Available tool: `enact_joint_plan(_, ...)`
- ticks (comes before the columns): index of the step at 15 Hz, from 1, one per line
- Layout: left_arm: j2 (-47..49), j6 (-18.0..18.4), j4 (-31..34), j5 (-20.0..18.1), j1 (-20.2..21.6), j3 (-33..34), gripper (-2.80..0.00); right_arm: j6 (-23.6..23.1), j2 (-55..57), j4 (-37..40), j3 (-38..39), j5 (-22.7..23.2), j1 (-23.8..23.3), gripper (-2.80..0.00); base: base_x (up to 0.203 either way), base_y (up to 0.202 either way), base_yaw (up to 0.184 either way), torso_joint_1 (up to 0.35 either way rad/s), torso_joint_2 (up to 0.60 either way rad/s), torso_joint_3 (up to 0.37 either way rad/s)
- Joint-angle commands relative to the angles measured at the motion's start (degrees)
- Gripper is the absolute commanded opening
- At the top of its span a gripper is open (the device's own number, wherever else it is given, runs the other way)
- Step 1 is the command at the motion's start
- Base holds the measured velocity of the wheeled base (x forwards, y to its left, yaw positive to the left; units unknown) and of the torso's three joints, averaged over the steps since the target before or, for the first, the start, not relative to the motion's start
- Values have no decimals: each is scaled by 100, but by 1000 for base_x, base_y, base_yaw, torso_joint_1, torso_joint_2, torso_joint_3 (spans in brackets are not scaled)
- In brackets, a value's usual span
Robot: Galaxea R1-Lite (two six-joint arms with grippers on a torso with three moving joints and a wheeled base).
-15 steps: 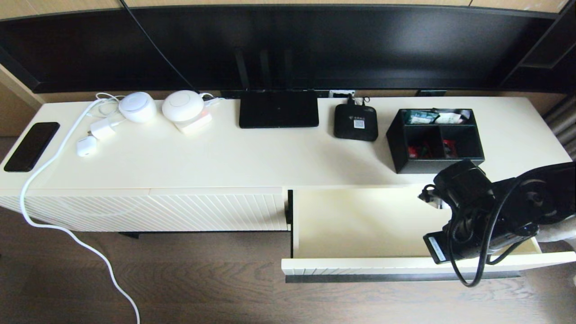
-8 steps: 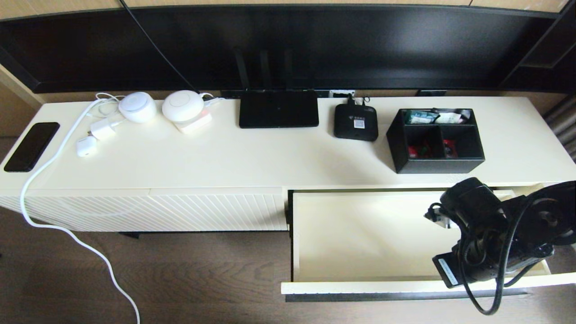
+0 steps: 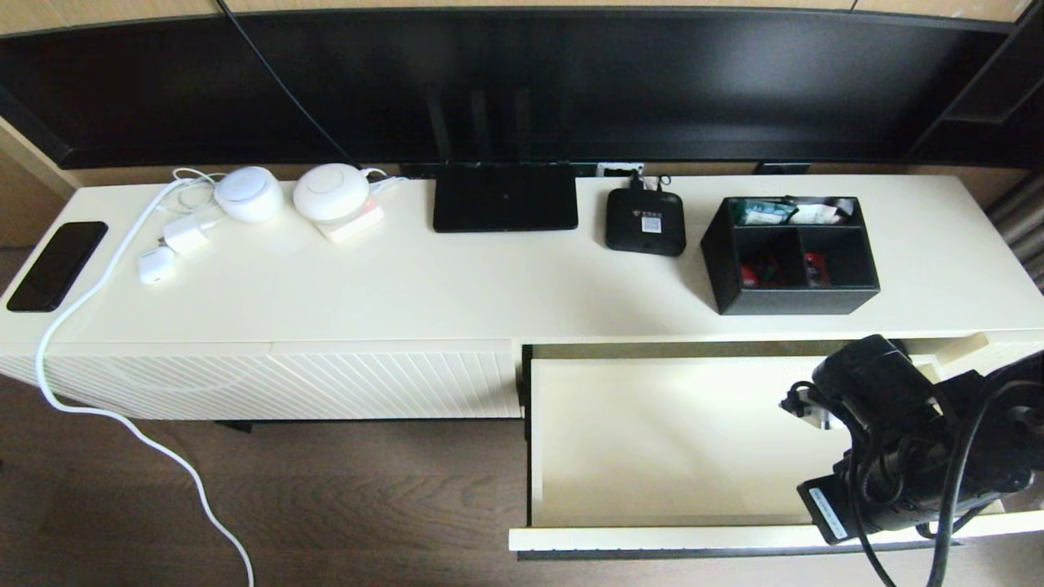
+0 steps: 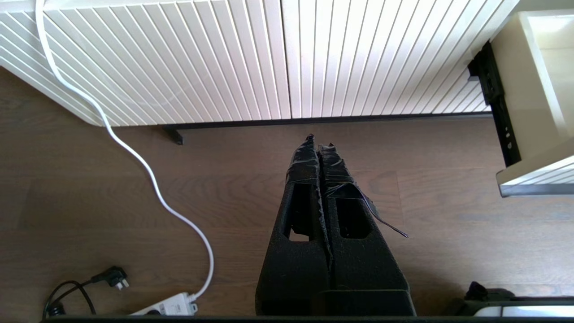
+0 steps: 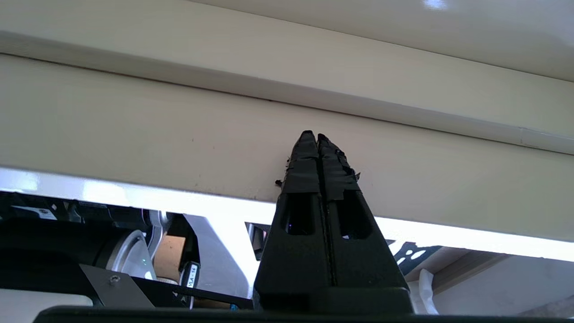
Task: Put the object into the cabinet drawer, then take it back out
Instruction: Open the drawer, then put the storage box in the drawer
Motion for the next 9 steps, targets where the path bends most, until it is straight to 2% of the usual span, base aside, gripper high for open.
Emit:
enact_joint_plan(1,0,0,-9,1,0,-6,-280,30,-57,26,14,4,0,-280,0,0,0,0,0,0)
enact_joint_plan(5,0,0,0,1,0,-6,-280,35,-261,-651,-382,-84,-176,-280,0,0,0,0,0,0)
enact_joint_plan(8,0,0,-9,1,0,-6,-280,-96,-480,-883,-660,-735,-201,-280,0,0,0,0,0,0)
enact_joint_plan(9,0,0,0,1,0,3,-280,-168,-600,-886,-723,-827,-201,-280,0,0,0,0,0,0)
